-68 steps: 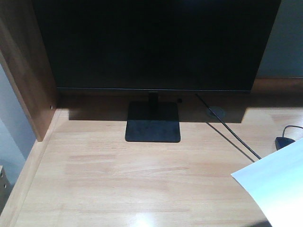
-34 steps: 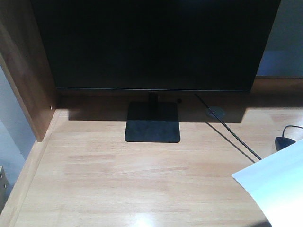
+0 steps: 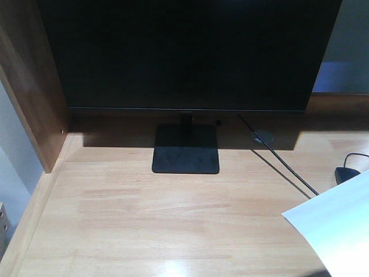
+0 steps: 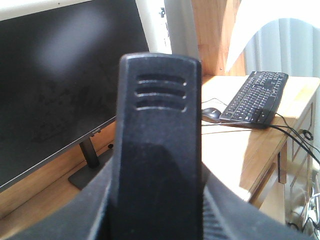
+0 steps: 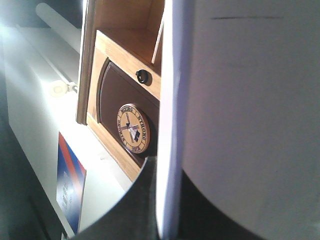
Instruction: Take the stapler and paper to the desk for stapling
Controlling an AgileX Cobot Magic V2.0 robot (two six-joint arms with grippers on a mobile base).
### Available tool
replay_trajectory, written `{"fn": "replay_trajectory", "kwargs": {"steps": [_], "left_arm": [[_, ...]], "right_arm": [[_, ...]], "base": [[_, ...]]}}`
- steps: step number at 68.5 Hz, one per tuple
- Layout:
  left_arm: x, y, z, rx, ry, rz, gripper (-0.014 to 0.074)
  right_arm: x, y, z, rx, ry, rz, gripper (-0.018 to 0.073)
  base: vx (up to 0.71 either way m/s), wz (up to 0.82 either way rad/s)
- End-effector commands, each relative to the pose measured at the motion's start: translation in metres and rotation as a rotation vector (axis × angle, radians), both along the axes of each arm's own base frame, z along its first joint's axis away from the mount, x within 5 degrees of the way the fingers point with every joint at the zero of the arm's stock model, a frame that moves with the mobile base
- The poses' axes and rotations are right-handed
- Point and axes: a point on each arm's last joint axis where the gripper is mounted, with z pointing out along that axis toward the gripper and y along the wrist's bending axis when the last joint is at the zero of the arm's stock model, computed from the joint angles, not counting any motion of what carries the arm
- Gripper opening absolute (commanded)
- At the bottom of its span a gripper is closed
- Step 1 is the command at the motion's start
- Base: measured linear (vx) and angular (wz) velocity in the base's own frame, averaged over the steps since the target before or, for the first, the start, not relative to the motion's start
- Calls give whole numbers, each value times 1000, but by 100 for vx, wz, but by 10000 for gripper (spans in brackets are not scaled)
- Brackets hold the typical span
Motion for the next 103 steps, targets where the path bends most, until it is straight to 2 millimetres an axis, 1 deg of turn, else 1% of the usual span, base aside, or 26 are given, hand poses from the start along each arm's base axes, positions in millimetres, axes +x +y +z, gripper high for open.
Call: {"fn": "replay_trajectory", "kwargs": {"steps": [1, 57, 68, 75, 81, 89, 94, 103], "left_arm": [[1, 0, 17, -101, -65, 5, -6], [1, 0, 18, -104, -68, 6, -6], [5, -1, 23, -127, -88, 20, -6], [20, -9, 25, -80, -38, 30, -6], [40, -20, 26, -28, 18, 46, -6], [73, -40, 28, 39, 72, 52, -6], [92, -51, 28, 86, 77, 47, -6], [126, -74, 22, 185, 85, 13, -6]], "right_arm": [[-4, 1, 11, -10, -59, -4, -5], [-4, 1, 11, -10, -58, -4, -5], [-4, 1, 11, -10, -58, -4, -5], [-4, 1, 11, -10, -58, -4, -5], [-4, 1, 11, -10, -58, -4, -5], [-4, 1, 11, -10, -58, -4, -5], [-4, 1, 11, -10, -58, -4, -5], [-4, 1, 11, -10, -59, -4, -5]], "base": [[0, 0], [0, 0], [0, 0], [0, 0], [0, 0], [0, 0], [0, 0], [0, 0]]}}
